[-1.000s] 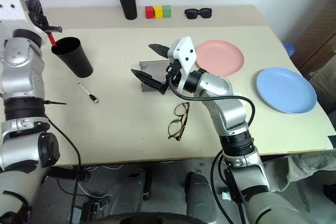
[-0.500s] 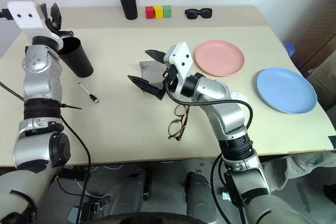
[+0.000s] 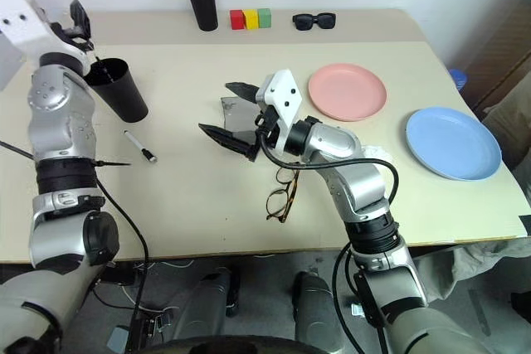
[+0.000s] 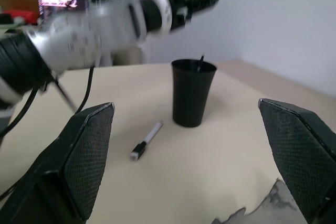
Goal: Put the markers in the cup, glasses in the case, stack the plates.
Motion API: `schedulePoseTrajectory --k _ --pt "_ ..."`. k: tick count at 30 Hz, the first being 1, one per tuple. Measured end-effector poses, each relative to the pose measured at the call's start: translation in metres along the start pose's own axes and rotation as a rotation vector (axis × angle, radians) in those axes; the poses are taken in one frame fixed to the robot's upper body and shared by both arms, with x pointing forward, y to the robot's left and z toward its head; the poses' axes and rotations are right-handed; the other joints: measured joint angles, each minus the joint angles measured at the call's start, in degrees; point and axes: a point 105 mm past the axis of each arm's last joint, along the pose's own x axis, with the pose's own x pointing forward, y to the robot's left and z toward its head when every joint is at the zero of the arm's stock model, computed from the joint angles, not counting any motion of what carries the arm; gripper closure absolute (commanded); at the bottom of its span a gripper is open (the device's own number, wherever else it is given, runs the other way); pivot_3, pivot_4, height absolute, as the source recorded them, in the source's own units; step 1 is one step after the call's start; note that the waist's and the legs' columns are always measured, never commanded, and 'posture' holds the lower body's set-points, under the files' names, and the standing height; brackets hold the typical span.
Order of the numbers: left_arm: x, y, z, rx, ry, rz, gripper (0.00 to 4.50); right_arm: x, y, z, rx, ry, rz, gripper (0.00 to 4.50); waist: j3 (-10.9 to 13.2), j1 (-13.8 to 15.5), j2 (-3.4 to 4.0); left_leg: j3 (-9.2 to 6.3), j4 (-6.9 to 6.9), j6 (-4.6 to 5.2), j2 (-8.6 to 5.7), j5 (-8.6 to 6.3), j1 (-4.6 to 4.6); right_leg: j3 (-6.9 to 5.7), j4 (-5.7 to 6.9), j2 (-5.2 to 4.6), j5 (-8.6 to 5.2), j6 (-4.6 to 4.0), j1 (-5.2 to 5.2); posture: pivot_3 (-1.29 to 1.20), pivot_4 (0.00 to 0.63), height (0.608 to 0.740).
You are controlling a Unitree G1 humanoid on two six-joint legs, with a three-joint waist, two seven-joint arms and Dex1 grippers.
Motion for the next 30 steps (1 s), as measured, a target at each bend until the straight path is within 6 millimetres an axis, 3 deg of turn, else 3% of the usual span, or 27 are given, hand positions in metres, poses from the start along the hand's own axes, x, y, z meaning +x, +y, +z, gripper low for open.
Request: schedulePoseTrajectory --k 3,6,8,12,16,19,27,30 --pt "-0.016 0.014 0.003 0.019 0.08 0.098 1.33 -0.014 0.001 -0.004 -0.012 0.064 0.054 0.0 0.0 -0.01 0.0 -0.01 -0.01 0.0 0.0 0.0 0.05 0.0 0.01 0.0 -0.01 0.0 0.03 0.0 0.15 0.74" --pt "-0.038 0.033 -0.014 0.028 0.23 0.208 1.33 -0.023 0.002 -0.008 -0.012 0.103 0.088 0.0 0.0 -0.07 0.0 -0.03 -0.01 -0.01 0.01 -0.01 0.08 0.0 0.03 0.02 -0.03 0.02 0.03 0.0 0.15 0.74" --pt "-0.053 0.035 -0.023 0.048 0.318 0.223 1.33 -0.025 0.002 -0.009 -0.016 0.116 0.103 0.0 0.0 -0.02 -0.01 -0.03 0.01 -0.03 0.01 -0.02 0.07 0.0 0.01 0.02 -0.04 0.0 0.04 0.0 0.15 0.74" --pt "-0.082 0.022 -0.052 0.041 0.54 0.183 1.33 -0.027 0.002 -0.012 -0.018 0.127 0.119 0.0 -0.02 0.31 -0.04 -0.05 0.05 -0.09 -0.01 -0.06 0.08 0.0 -0.05 0.01 -0.14 -0.16 0.11 0.0 0.15 0.74" --pt "-0.125 0.0 -0.104 0.04 0.903 0.138 1.33 -0.027 0.003 -0.015 -0.018 0.136 0.135 0.0 -0.01 0.11 -0.11 -0.06 0.07 -0.04 -0.02 -0.03 0.07 -0.01 -0.1 0.01 -0.14 -0.15 0.14 0.0 0.15 0.74" --pt "-0.146 -0.009 -0.122 0.021 1.059 0.151 1.33 -0.027 0.004 -0.016 -0.017 0.14 0.146 0.0 -0.01 0.05 -0.12 -0.08 0.04 -0.03 -0.02 -0.03 0.08 -0.01 -0.09 0.02 -0.14 -0.15 0.11 0.0 0.15 0.74" --pt "-0.15 -0.019 -0.132 0.003 1.146 0.19 1.33 -0.03 0.014 -0.026 -0.002 0.176 0.187 0.0 -0.01 0.14 -0.12 -0.07 0.04 -0.14 -0.03 -0.1 0.07 -0.01 -0.13 0.01 -0.15 -0.17 0.1 0.0 0.15 0.74" --pt "-0.149 -0.017 -0.133 0.009 1.155 0.212 2.16 -0.03 0.016 -0.03 0.005 0.187 0.189 0.0 -0.01 0.11 -0.12 -0.07 0.03 -0.16 -0.03 -0.11 0.08 -0.01 -0.13 0.01 -0.15 -0.17 0.1 0.0 0.15 0.74"
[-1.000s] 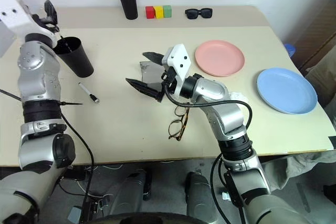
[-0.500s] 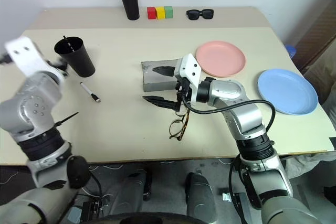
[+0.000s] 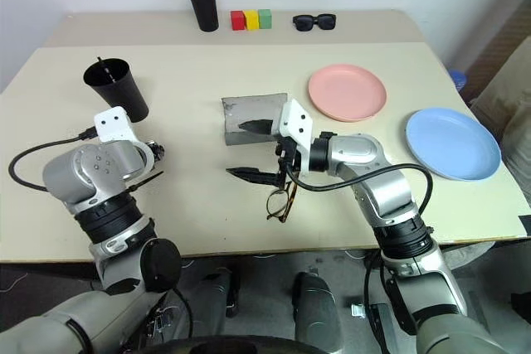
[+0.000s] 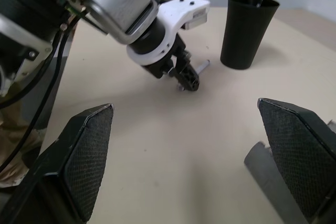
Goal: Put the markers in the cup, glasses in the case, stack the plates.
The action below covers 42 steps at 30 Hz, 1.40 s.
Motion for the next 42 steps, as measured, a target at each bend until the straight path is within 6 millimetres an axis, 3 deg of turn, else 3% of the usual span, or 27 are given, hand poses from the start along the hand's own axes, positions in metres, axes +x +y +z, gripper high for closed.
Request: schedulePoseTrajectory --k 5,8,10,16,19,21,25,32,35,37,42 --pt "0.001 0.005 0.003 -0.011 0.006 0.035 4.46 0.0 0.001 -0.003 0.005 0.009 -0.002 0.0 0.0 0.16 0.0 0.0 0.0 -0.01 -0.02 -0.01 -0.01 0.0 -0.02 -0.02 0.0 0.0 0.02 0.0 0.15 0.74" --pt "0.001 0.002 0.01 -0.042 -0.053 0.017 4.46 0.001 0.003 -0.004 0.005 0.01 0.003 0.0 0.01 0.06 -0.02 0.0 0.0 -0.02 -0.01 -0.01 -0.04 0.0 -0.06 -0.02 0.0 -0.01 0.0 0.0 0.15 0.74" --pt "-0.002 0.005 0.024 -0.085 -0.185 -0.017 4.46 0.001 0.003 -0.004 0.004 0.011 0.004 0.0 0.01 -0.08 -0.02 0.01 -0.04 -0.03 0.0 -0.02 -0.04 0.0 -0.08 -0.02 0.01 -0.03 -0.03 0.0 0.15 0.74" --pt "-0.025 0.045 0.062 -0.165 -0.61 0.025 4.46 0.002 0.004 -0.004 0.001 0.016 0.009 0.0 0.01 0.0 -0.02 0.03 -0.07 -0.02 0.01 -0.01 -0.06 0.0 -0.07 -0.02 0.01 -0.03 -0.07 0.0 0.15 0.74" --pt "-0.034 0.065 0.072 -0.169 -0.712 0.109 4.46 0.002 0.005 -0.004 0.0 0.015 0.015 0.0 0.0 0.23 -0.04 0.03 -0.03 -0.02 0.01 -0.02 -0.08 0.0 -0.1 -0.02 0.01 -0.03 -0.04 0.0 0.15 0.74" --pt "-0.038 0.067 0.078 -0.173 -0.753 0.121 4.46 0.004 0.005 -0.002 -0.006 0.011 0.021 0.0 -0.01 0.36 -0.06 0.03 -0.01 -0.02 0.0 -0.03 -0.08 0.0 -0.16 -0.02 0.0 -0.03 0.0 0.0 0.15 0.74" --pt "-0.044 0.063 0.09 -0.134 -0.833 0.115 4.46 0.005 0.004 0.001 -0.016 0.002 0.027 0.0 -0.02 0.15 -0.07 0.03 -0.04 -0.02 0.0 -0.03 -0.08 0.0 -0.19 -0.02 0.01 -0.03 -0.01 0.0 0.15 0.74" --pt "-0.069 0.027 0.149 0.023 -1.07 0.034 4.46 0.012 -0.001 0.004 -0.018 -0.03 0.0 0.0 -0.01 0.1 -0.07 0.04 -0.05 -0.01 0.0 -0.03 -0.07 -0.01 -0.17 -0.02 0.01 -0.03 -0.03 0.0 0.15 0.74" --pt "-0.059 0.009 0.158 0.073 -1.089 -0.016 4.46 0.023 -0.017 0.017 -0.03 -0.102 -0.094 0.0 -0.02 -0.01 -0.06 0.05 -0.08 0.0 0.01 -0.02 -0.07 -0.01 -0.14 -0.01 0.02 -0.03 -0.05 0.0 0.15 0.74" --pt "-0.042 0.001 0.155 0.095 -1.066 -0.031 4.46 0.026 -0.03 0.029 -0.04 -0.156 -0.167 0.0 -0.02 0.0 -0.06 0.06 -0.11 0.07 0.01 0.02 -0.07 -0.01 -0.13 -0.01 0.04 0.0 -0.06 0.0 0.15 0.74" --pt "-0.012 -0.001 0.146 0.135 -1.028 -0.02 4.46 0.027 -0.037 0.035 -0.05 -0.189 -0.224 0.0 -0.01 0.03 -0.06 0.07 -0.13 0.11 0.0 0.05 -0.12 -0.01 -0.13 -0.01 0.14 0.15 -0.08 0.0 0.15 0.74"
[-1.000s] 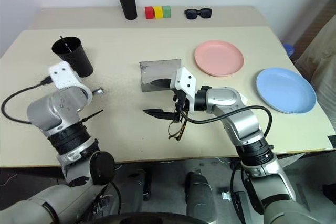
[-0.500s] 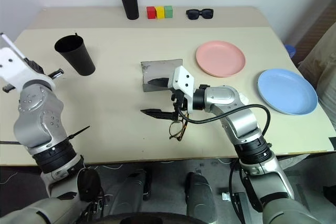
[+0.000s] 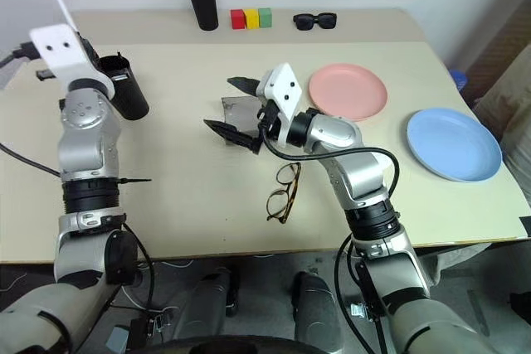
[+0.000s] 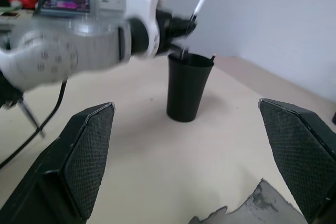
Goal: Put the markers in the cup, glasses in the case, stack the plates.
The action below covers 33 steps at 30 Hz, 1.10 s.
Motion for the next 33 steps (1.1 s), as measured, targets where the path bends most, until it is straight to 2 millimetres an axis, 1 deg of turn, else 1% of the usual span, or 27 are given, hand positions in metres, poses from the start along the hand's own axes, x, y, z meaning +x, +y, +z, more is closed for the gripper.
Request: schedulePoseTrajectory --k 9,10,11,12,16,22,24,26,27,28,29,30,31,33 --pt "0.0 -0.009 -0.013 0.022 -0.015 -0.023 4.46 -0.001 0.002 -0.007 0.025 0.009 -0.019 0.0 0.0 -0.05 0.0 0.0 0.0 -0.05 0.01 -0.03 0.02 0.0 0.02 0.0 0.0 0.0 0.0 0.0 0.15 0.74" --pt "0.0 -0.009 -0.013 0.019 -0.017 -0.02 4.02 -0.001 0.002 -0.007 0.026 0.008 -0.019 0.0 0.0 -0.07 0.0 0.0 0.0 -0.05 0.01 -0.03 0.02 0.0 0.03 0.0 -0.01 0.0 0.0 0.0 0.15 0.74" --pt "0.0 -0.009 -0.013 0.017 -0.017 -0.017 3.48 -0.001 0.002 -0.007 0.026 0.008 -0.019 0.0 0.0 -0.08 0.0 0.0 0.0 -0.05 0.01 -0.03 0.02 0.0 0.03 0.0 -0.01 0.0 -0.01 0.0 0.15 0.74" --pt "0.0 -0.008 -0.013 0.015 -0.017 -0.013 3.11 -0.001 0.002 -0.007 0.026 0.008 -0.019 0.0 0.0 -0.07 0.0 0.0 0.0 -0.05 0.01 -0.03 0.02 0.0 0.03 0.0 -0.01 0.0 -0.01 0.0 0.15 0.74" --pt "0.0 -0.007 -0.013 0.014 -0.016 0.005 1.1 -0.001 0.003 -0.007 0.026 0.008 -0.017 0.0 0.0 -0.05 0.0 0.0 0.0 -0.05 0.01 -0.03 0.02 0.0 0.03 0.0 -0.01 0.0 -0.01 0.0 0.15 0.74" --pt "0.0 -0.006 -0.014 0.013 -0.015 0.021 1.1 0.0 0.004 -0.007 0.028 0.006 -0.011 0.0 0.0 -0.03 0.0 0.0 0.0 -0.07 0.01 -0.05 0.01 0.0 0.03 -0.01 -0.01 0.0 0.0 0.0 0.15 0.74" --pt "-0.001 -0.01 -0.013 0.002 -0.016 0.01 1.1 0.0 0.004 -0.007 0.027 0.006 -0.008 0.0 0.0 -0.01 0.0 0.0 0.0 -0.07 0.01 -0.05 0.01 0.0 0.03 -0.01 -0.01 0.0 0.0 0.0 0.15 0.74" --pt "-0.003 -0.023 -0.004 -0.03 -0.031 -0.059 1.1 -0.001 0.004 -0.008 0.024 0.013 0.0 0.0 0.0 0.15 0.0 0.0 0.02 -0.09 0.01 -0.05 -0.03 0.0 0.01 -0.01 -0.01 0.0 -0.01 0.0 0.15 0.74" --pt "-0.004 -0.034 0.004 -0.049 -0.045 -0.119 1.1 -0.003 0.004 -0.009 0.02 0.021 0.008 0.0 0.0 0.23 0.0 0.0 0.04 -0.09 0.0 -0.06 -0.05 0.0 0.0 -0.01 -0.01 -0.01 0.0 0.0 0.15 0.74" --pt "-0.006 -0.048 0.015 -0.069 -0.06 -0.212 1.1 -0.006 0.005 -0.009 0.011 0.036 0.023 0.0 0.0 0.25 0.0 0.0 0.05 -0.1 -0.01 -0.06 -0.06 0.0 -0.02 -0.02 -0.01 -0.01 0.0 0.0 0.15 0.74" --pt "-0.011 -0.063 0.021 -0.074 -0.052 -0.333 1.1 -0.01 0.005 -0.01 -0.003 0.059 0.042 0.0 0.0 0.27 0.0 0.0 0.06 -0.1 -0.02 -0.06 -0.07 0.0 -0.03 -0.03 -0.05 -0.09 0.0 0.0 0.15 0.74" --pt "-0.021 -0.082 0.026 -0.061 -0.033 -0.493 1.1 -0.018 0.005 -0.012 -0.022 0.095 0.061 0.0 0.0 0.3 0.0 0.0 0.05 -0.11 -0.03 -0.07 -0.06 0.0 -0.04 -0.05 -0.11 -0.19 0.02 0.0 0.15 0.74" --pt "-0.032 -0.098 0.027 -0.038 0.007 -0.643 1.1 -0.025 0.004 -0.014 -0.036 0.127 0.077 0.0 0.0 0.12 0.0 0.01 0.04 -0.1 -0.03 -0.07 -0.05 0.0 -0.05 -0.05 -0.12 -0.19 0.02 0.0 0.15 0.74" --pt "-0.058 -0.121 0.016 0.019 0.102 -0.877 1.1 -0.036 0.003 -0.018 -0.041 0.171 0.099 0.0 0.02 -0.2 0.03 0.02 -0.01 -0.1 -0.01 -0.08 0.04 0.0 -0.03 -0.04 -0.13 -0.19 0.02 0.0 0.15 0.74"
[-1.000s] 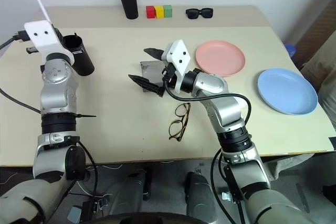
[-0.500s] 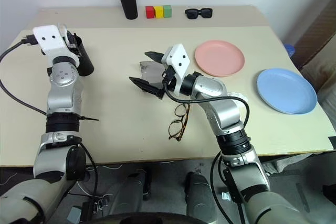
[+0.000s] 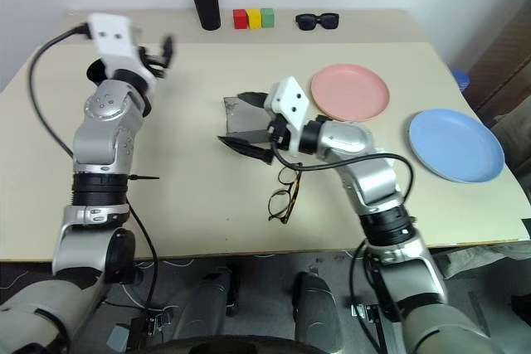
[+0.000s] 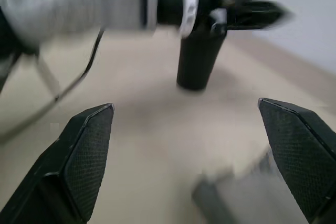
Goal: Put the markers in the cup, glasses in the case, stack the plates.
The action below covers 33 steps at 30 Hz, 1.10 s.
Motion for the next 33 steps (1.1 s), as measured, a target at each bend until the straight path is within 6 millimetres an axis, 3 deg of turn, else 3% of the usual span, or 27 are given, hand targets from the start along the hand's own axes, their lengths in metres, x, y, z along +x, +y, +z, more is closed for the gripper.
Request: schedulePoseTrajectory --k 2,7,13,17,21,25,29,33 --pt "-0.004 -0.031 -0.022 0.06 0.144 -0.221 1.1 -0.013 0.003 -0.009 -0.007 0.067 0.031 0.0 0.04 -0.25 0.07 0.0 -0.04 0.0 0.02 0.0 0.01 0.0 0.08 0.02 -0.03 0.01 -0.07 0.0 0.15 0.74" --pt "-0.018 -0.063 -0.061 0.13 0.354 -0.529 1.1 -0.042 0.004 -0.028 0.021 0.189 0.026 0.0 0.05 0.0 0.09 0.0 0.0 0.0 0.04 0.0 -0.09 0.0 0.04 0.02 -0.04 -0.01 -0.18 0.0 0.15 0.74" --pt "-0.026 -0.079 -0.077 0.179 0.459 -0.749 1.1 -0.065 0.004 -0.034 0.028 0.252 -0.031 0.0 0.05 0.44 0.08 -0.01 0.12 0.01 0.01 -0.01 -0.46 0.0 -0.05 -0.02 -0.03 -0.01 -0.41 0.0 0.15 0.74" --pt "-0.021 -0.079 -0.082 0.25 0.483 -0.783 1.1 -0.075 0.006 -0.041 0.049 0.272 -0.072 0.0 0.05 0.31 0.08 -0.01 0.15 0.12 0.0 0.06 -0.61 0.0 -0.01 -0.03 -0.02 0.0 -0.56 0.0 0.15 0.74" --pt "-0.012 -0.083 -0.088 0.256 0.48 -0.79 2.31 -0.077 0.011 -0.044 0.057 0.276 -0.085 0.0 0.05 0.26 0.08 -0.01 0.17 0.14 0.0 0.08 -0.62 0.0 0.01 -0.02 -0.02 0.01 -0.56 0.0 0.15 0.74" --pt "-0.011 -0.084 -0.091 0.262 0.476 -0.803 4.29 -0.077 0.013 -0.045 0.061 0.28 -0.097 0.0 0.05 0.16 0.08 -0.01 0.17 0.16 0.01 0.09 -0.61 0.0 0.04 -0.02 -0.02 0.01 -0.58 0.0 0.15 0.74" --pt "-0.017 -0.082 -0.091 0.293 0.452 -0.841 4.4 -0.077 0.013 -0.045 0.06 0.279 -0.1 0.0 0.05 0.19 0.08 -0.02 0.17 0.16 0.0 0.09 -0.62 0.0 0.04 -0.02 -0.02 0.0 -0.57 0.0 0.15 0.74" --pt "-0.038 -0.069 -0.092 0.357 0.445 -0.898 4.4 -0.077 0.011 -0.052 0.103 0.313 -0.123 0.0 0.05 0.06 0.09 -0.02 0.15 0.17 0.02 0.09 -0.61 0.0 0.11 -0.01 -0.01 -0.02 -0.62 0.0 0.15 0.74"
